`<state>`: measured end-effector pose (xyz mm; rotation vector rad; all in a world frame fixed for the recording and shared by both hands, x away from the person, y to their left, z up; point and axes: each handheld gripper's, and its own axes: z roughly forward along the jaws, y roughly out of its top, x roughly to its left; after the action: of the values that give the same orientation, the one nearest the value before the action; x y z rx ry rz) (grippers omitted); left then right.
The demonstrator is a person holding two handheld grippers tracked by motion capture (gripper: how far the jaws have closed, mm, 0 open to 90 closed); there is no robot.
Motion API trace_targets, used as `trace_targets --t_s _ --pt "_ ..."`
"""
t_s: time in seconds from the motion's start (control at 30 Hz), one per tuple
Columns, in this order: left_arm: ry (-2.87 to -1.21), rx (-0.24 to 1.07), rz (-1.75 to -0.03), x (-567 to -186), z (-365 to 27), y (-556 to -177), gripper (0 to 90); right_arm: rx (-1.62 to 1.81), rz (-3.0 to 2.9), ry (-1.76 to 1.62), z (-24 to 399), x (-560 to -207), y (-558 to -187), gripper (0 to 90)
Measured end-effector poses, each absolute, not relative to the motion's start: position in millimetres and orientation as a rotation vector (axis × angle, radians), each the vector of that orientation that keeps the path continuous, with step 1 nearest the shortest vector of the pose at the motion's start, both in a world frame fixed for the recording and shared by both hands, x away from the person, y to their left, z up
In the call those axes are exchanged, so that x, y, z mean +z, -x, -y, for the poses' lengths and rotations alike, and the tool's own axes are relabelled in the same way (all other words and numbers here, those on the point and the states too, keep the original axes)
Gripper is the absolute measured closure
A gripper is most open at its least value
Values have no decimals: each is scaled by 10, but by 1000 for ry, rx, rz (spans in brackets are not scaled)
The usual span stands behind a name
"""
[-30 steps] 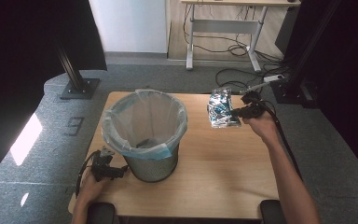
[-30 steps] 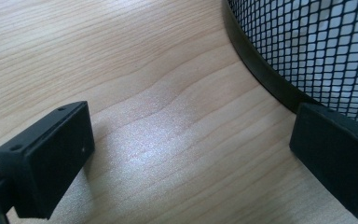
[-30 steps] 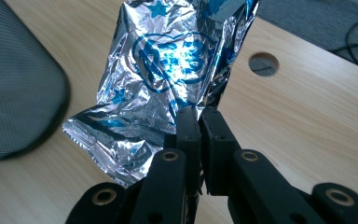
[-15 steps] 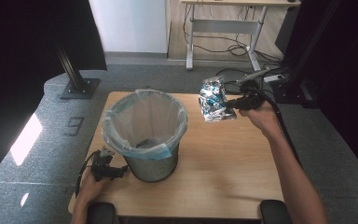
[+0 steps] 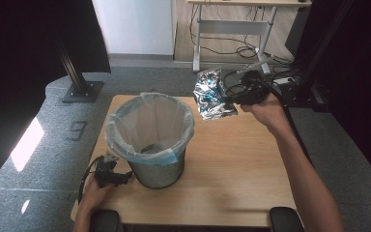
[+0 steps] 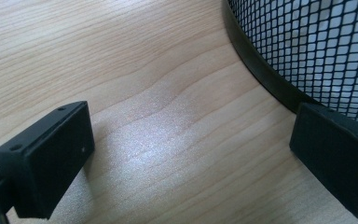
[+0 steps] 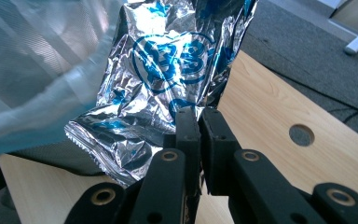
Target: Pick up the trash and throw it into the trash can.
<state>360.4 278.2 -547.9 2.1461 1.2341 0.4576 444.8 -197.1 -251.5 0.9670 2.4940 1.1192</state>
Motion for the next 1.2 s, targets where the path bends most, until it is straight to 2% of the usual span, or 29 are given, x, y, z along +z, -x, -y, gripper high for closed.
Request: trace_targets --t_s 0.3,0.6,0.9,1.2 --pt "-2146 457 -1234 -5479 -2782 -3604 0 1161 -2545 -844 1595 -2261 -4327 855" --pt "-2147 457 -1231 -5479 -2784 -3606 0 1162 -2611 -718 1149 -2210 -4249 852" --pt "-2153 451 -1218 -5479 -2787 -3619 0 1156 -2661 -634 776 -2275 -4238 851" --pt "-2152 453 -1222 -5479 -2782 -3619 0 1073 -2752 -549 324 -2555 -4243 850"
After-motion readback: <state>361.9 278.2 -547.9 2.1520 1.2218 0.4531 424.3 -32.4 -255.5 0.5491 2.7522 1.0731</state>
